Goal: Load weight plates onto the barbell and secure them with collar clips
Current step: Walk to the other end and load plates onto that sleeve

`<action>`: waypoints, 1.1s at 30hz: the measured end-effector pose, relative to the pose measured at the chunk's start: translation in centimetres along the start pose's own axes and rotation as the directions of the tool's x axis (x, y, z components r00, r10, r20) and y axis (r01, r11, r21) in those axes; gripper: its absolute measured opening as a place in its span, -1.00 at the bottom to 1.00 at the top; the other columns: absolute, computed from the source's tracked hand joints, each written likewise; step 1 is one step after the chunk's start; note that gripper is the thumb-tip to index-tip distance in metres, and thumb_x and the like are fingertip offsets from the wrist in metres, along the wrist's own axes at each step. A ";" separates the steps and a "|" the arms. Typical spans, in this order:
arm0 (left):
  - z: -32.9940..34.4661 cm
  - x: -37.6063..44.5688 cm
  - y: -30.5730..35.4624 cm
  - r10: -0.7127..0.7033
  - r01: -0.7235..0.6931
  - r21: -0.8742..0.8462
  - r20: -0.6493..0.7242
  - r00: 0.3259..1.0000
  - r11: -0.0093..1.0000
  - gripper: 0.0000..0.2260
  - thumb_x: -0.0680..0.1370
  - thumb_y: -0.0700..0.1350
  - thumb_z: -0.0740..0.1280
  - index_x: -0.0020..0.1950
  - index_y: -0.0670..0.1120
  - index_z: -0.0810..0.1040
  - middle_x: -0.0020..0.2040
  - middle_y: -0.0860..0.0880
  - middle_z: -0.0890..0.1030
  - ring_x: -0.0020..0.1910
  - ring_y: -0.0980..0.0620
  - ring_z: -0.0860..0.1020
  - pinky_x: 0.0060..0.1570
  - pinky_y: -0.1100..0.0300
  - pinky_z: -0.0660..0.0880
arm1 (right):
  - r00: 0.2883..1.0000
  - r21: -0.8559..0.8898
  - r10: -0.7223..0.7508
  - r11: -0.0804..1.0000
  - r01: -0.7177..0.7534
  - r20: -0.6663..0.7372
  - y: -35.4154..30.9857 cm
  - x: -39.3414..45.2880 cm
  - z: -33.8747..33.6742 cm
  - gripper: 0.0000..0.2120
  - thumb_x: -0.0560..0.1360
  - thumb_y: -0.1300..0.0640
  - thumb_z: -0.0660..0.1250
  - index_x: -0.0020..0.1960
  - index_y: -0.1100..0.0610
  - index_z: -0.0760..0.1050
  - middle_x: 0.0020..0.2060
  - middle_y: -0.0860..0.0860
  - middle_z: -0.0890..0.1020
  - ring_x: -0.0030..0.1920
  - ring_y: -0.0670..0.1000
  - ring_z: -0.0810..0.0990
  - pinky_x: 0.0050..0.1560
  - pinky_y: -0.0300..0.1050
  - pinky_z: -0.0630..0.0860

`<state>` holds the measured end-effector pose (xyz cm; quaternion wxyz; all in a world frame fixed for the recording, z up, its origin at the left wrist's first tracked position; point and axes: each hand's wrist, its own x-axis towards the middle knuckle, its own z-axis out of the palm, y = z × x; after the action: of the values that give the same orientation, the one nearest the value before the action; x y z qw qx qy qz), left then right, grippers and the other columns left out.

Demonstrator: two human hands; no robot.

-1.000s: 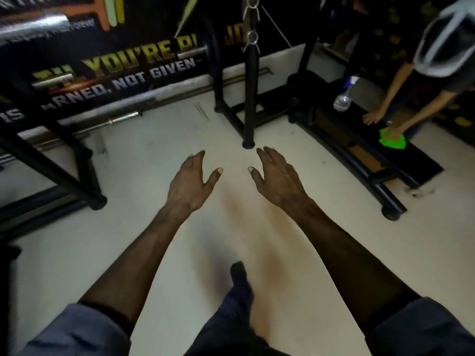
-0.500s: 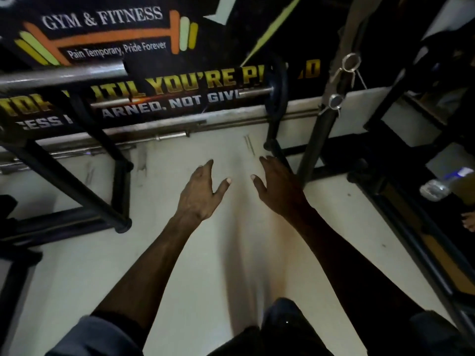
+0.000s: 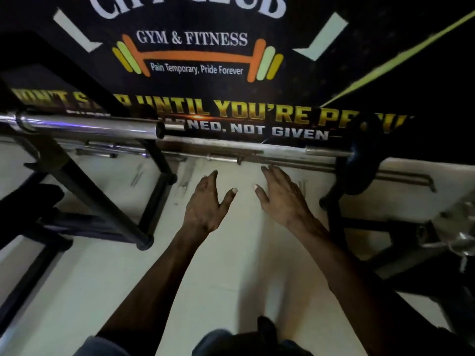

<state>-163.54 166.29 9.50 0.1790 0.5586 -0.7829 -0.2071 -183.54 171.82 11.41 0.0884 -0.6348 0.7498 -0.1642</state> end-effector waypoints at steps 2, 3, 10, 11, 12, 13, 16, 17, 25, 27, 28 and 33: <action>0.2 3.3 0.0 -0.046 0.046 0.005 -0.028 0.999 0.999 -0.25 0.64 0.35 0.13 0.68 -0.08 0.10 0.65 -0.12 0.27 0.63 -0.12 0.25 0.53 -0.12 0.34 | 0.999 -0.002 -0.039 0.999 0.039 0.011 0.5 4.3 -0.2 -0.43 0.70 -0.14 0.12 0.62 0.09 0.20 0.60 0.07 0.28 0.58 0.11 0.29 0.50 0.11 0.37; 0.2 4.9 -0.1 -0.068 0.068 0.000 -0.041 0.997 0.998 -0.26 0.64 0.35 0.13 0.68 -0.08 0.11 0.64 -0.12 0.28 0.62 -0.12 0.26 0.52 -0.12 0.34 | 0.998 0.004 -0.066 0.998 0.066 0.015 0.8 6.4 -0.1 -0.44 0.70 -0.13 0.13 0.61 0.10 0.22 0.58 0.06 0.29 0.56 0.11 0.32 0.46 0.11 0.41; 0.9 16.9 -2.9 -0.194 0.189 -0.048 -0.143 0.971 0.981 -0.30 0.66 0.32 0.14 0.66 -0.07 0.16 0.61 -0.10 0.34 0.57 -0.12 0.34 0.47 -0.13 0.41 | 0.974 0.015 -0.221 0.975 0.221 0.055 1.2 22.3 2.7 -0.49 0.69 -0.14 0.16 0.56 0.09 0.30 0.49 0.05 0.40 0.48 0.12 0.42 0.40 0.11 0.46; 1.0 18.5 -3.4 -0.216 0.208 -0.064 -0.155 0.964 0.976 -0.31 0.66 0.32 0.14 0.65 -0.06 0.17 0.60 -0.11 0.36 0.55 -0.12 0.37 0.45 -0.15 0.43 | 0.968 0.020 -0.243 0.970 0.242 0.059 1.0 24.6 3.4 -0.49 0.69 -0.14 0.17 0.56 0.09 0.30 0.49 0.05 0.40 0.47 0.12 0.43 0.41 0.12 0.46; 1.1 20.1 -4.0 -0.244 0.233 -0.080 -0.165 0.956 0.969 -0.33 0.66 0.32 0.15 0.64 -0.06 0.18 0.58 -0.11 0.39 0.53 -0.13 0.40 0.42 -0.17 0.45 | 0.963 0.026 -0.263 0.965 0.262 0.062 0.7 26.8 4.2 -0.48 0.69 -0.14 0.17 0.56 0.09 0.30 0.50 0.05 0.40 0.48 0.12 0.42 0.42 0.12 0.45; 1.1 21.7 -4.6 -0.272 0.260 -0.093 -0.173 0.946 0.961 -0.34 0.66 0.31 0.15 0.63 -0.06 0.19 0.56 -0.11 0.41 0.52 -0.13 0.42 0.40 -0.18 0.47 | 0.957 0.030 -0.284 0.959 0.282 0.066 0.4 29.0 4.9 -0.48 0.69 -0.13 0.18 0.56 0.09 0.30 0.50 0.05 0.40 0.50 0.12 0.41 0.44 0.13 0.44; 0.6 26.0 -6.5 -0.333 0.310 -0.137 -0.203 0.921 0.941 -0.38 0.67 0.29 0.14 0.59 -0.07 0.27 0.54 -0.09 0.45 0.52 -0.12 0.42 0.43 -0.14 0.43 | 0.933 0.049 -0.349 0.937 0.346 0.083 -0.9 35.2 6.9 -0.48 0.68 -0.13 0.21 0.55 0.09 0.32 0.51 0.05 0.41 0.51 0.11 0.42 0.44 0.12 0.46; 0.4 27.4 -7.1 -0.347 0.315 -0.168 -0.213 0.913 0.934 -0.40 0.67 0.28 0.16 0.58 -0.08 0.30 0.53 -0.09 0.46 0.51 -0.11 0.42 0.44 -0.13 0.42 | 0.923 0.053 -0.375 0.927 0.372 0.084 -1.4 37.2 7.4 -0.48 0.67 -0.13 0.22 0.55 0.08 0.33 0.51 0.04 0.42 0.51 0.10 0.42 0.44 0.10 0.47; 0.1 37.1 -11.2 -0.530 0.446 -0.300 -0.327 0.782 0.843 -0.49 0.68 0.20 0.25 0.52 -0.07 0.33 0.47 -0.08 0.50 0.35 -0.12 0.55 0.30 0.13 0.46 | 0.793 0.179 -0.603 0.792 0.583 0.084 -6.2 51.9 11.9 -0.50 0.64 -0.07 0.32 0.50 0.14 0.43 0.44 0.09 0.52 0.44 0.04 0.50 0.39 -0.15 0.45; 0.3 39.8 -12.8 -0.574 0.477 -0.331 -0.342 0.744 0.814 -0.48 0.68 0.19 0.26 0.52 -0.08 0.34 0.47 -0.09 0.51 0.39 -0.10 0.53 0.29 0.16 0.43 | 0.766 0.215 -0.636 0.764 0.609 0.091 -7.4 55.7 13.1 -0.50 0.63 -0.05 0.34 0.48 0.15 0.44 0.40 0.11 0.55 0.38 0.05 0.55 0.33 -0.25 0.42; 0.4 41.4 -13.6 -0.602 0.501 -0.341 -0.345 0.720 0.795 -0.46 0.67 0.19 0.26 0.53 -0.09 0.33 0.49 -0.10 0.49 0.42 -0.09 0.50 0.31 0.17 0.42 | 0.751 0.227 -0.653 0.749 0.623 0.094 -7.9 57.7 13.9 -0.51 0.62 -0.04 0.36 0.47 0.15 0.45 0.37 0.11 0.57 0.34 0.05 0.58 0.27 -0.30 0.40; 0.4 50.1 -18.1 -0.748 0.645 -0.380 -0.309 0.587 0.663 -0.34 0.66 0.24 0.21 0.64 -0.12 0.21 0.60 -0.12 0.37 0.54 -0.11 0.38 0.49 -0.05 0.40 | 0.639 0.326 -0.748 0.658 0.679 0.180 -10.9 68.4 18.0 -0.53 0.64 -0.02 0.32 0.51 0.06 0.40 0.35 0.06 0.56 0.29 0.01 0.57 0.14 -0.36 0.42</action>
<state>-164.91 113.60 2.10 0.3175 0.8285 -0.4072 -0.2167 -179.53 100.78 3.73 0.1999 -0.8826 0.3889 -0.1728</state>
